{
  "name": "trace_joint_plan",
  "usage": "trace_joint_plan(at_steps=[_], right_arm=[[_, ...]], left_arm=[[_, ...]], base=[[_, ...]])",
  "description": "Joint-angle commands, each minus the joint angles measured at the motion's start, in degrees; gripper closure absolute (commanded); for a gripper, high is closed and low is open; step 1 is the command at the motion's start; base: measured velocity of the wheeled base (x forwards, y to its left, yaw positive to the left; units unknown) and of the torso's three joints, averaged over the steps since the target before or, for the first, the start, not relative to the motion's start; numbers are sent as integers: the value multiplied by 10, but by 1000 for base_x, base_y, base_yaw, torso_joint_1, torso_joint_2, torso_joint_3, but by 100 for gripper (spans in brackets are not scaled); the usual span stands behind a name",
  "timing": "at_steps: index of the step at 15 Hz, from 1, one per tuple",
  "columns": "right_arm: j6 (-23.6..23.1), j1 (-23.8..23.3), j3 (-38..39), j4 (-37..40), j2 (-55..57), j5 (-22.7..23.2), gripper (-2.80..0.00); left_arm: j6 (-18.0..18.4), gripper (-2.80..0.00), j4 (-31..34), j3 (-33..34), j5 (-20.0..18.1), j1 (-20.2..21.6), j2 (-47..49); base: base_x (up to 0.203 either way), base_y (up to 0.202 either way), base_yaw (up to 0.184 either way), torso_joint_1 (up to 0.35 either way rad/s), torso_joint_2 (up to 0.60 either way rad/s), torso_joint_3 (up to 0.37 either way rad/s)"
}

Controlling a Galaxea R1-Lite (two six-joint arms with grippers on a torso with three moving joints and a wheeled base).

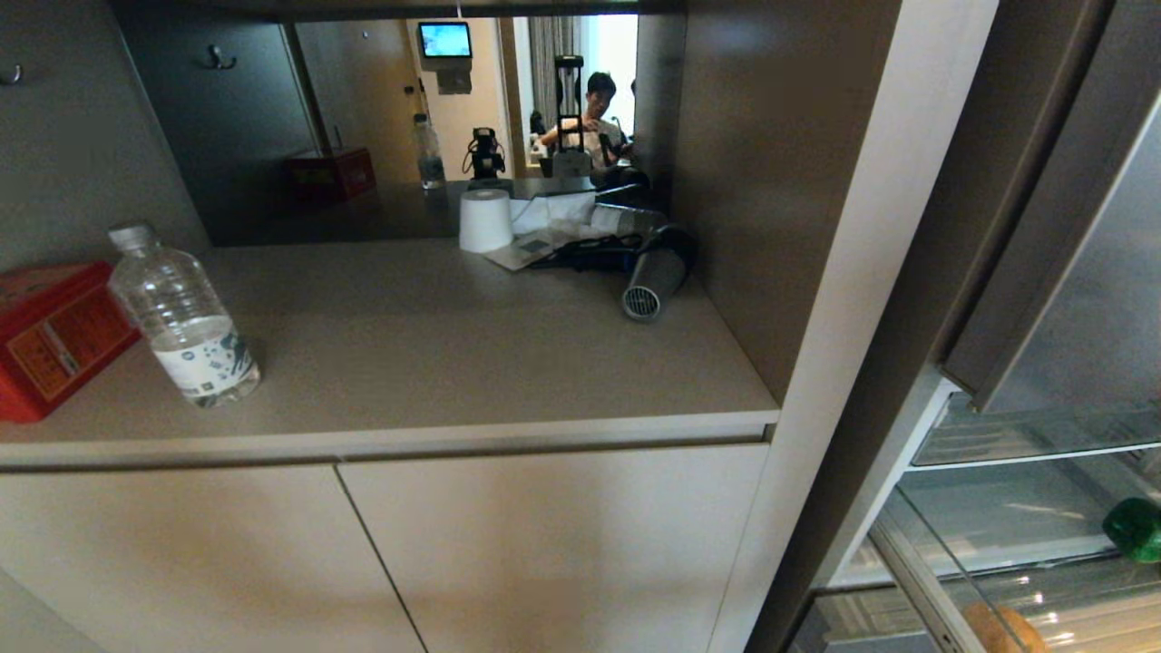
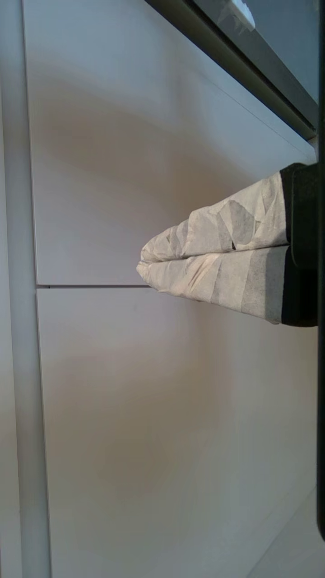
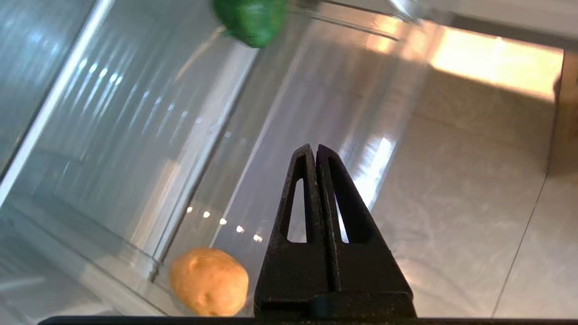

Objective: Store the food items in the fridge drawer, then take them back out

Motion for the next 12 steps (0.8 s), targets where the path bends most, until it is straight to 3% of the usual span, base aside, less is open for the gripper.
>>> trace_joint_plan(at_steps=[1,4,6,12], right_arm=[[1,-57,9,-2,-2,23,0],[2,-176,20,-1,7,69,0],[32,-236,16,28,14,91,0],[47,-247,7,58,159,195,0]], left_arm=[[0,0,0,0,0,0,1],[0,0,0,0,0,0,1],[0,0,0,0,0,0,1],[0,0,0,0,0,0,1]], base=[[0,0,0,0,0,0],[0,0,0,0,0,0],[0,0,0,0,0,0],[0,0,0,0,0,0]])
